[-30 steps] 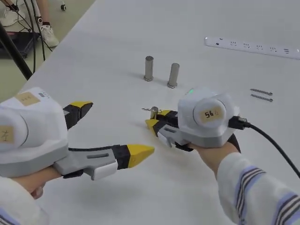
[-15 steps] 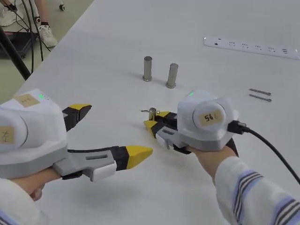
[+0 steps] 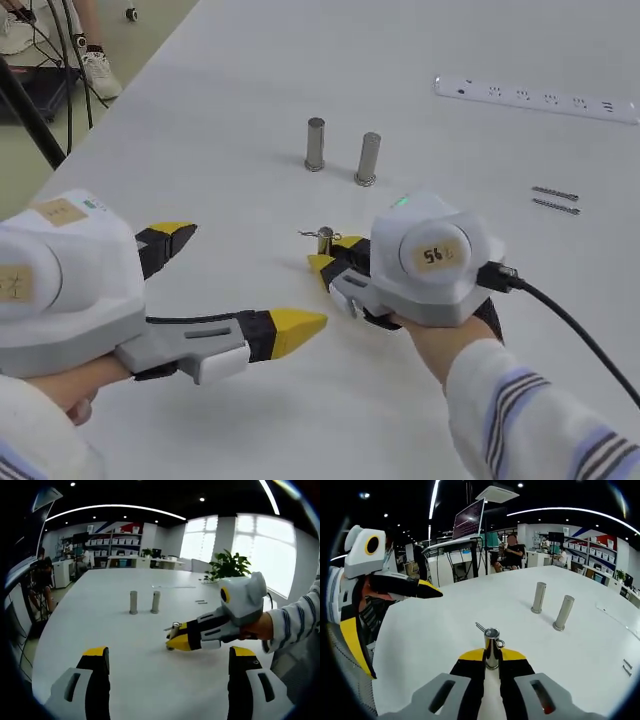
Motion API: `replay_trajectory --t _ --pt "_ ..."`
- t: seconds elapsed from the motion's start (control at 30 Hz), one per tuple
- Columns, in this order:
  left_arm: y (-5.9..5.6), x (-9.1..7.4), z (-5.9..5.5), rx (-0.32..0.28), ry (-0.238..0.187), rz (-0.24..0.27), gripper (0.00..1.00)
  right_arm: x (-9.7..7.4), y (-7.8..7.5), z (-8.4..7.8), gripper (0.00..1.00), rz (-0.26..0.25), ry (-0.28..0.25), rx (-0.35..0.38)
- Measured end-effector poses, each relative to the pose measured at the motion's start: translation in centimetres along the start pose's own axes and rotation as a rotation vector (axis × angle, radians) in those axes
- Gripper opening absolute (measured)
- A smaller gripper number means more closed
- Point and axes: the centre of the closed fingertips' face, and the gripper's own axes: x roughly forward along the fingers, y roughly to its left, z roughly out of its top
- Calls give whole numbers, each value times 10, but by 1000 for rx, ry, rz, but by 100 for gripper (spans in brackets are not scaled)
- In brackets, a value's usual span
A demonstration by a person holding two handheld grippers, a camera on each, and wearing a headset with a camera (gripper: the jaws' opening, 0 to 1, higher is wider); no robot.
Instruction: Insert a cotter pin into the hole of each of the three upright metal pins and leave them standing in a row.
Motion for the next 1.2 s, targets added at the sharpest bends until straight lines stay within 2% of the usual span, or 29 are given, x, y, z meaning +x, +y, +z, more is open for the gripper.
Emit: replay_trajectory --t 0.17,0.37,0.53,0.67,0.77,0.87,1.0,1.1,1.2 --pt "-1 0 1 -4 -2 -4 99 -1 0 0 6 -3 -2 -2" --pt "-2 0 4 -9 -10 -8 99 -8 3 0 17 -1 -21 24" --pt "-3 -1 8 -12 -19 -9 99 -22 1 7 23 -10 -36 21" --pt "-2 -2 13 -11 -22 -9 99 -44 -8 11 31 -23 -40 7" --pt "-2 -3 16 -4 -28 -8 99 -65 -13 11 33 -26 -37 -5" --pt "-3 -5 20 -2 -35 -11 99 -87 -17 14 45 -32 -55 -28" --pt "-5 -8 25 15 -41 -13 99 -116 -23 16 57 -38 -82 20" --pt "-6 -10 28 19 -48 -16 99 -137 -27 13 68 -64 -79 33" --pt "-8 -11 30 20 -50 -21 99 -151 -30 8 76 -93 -77 56"
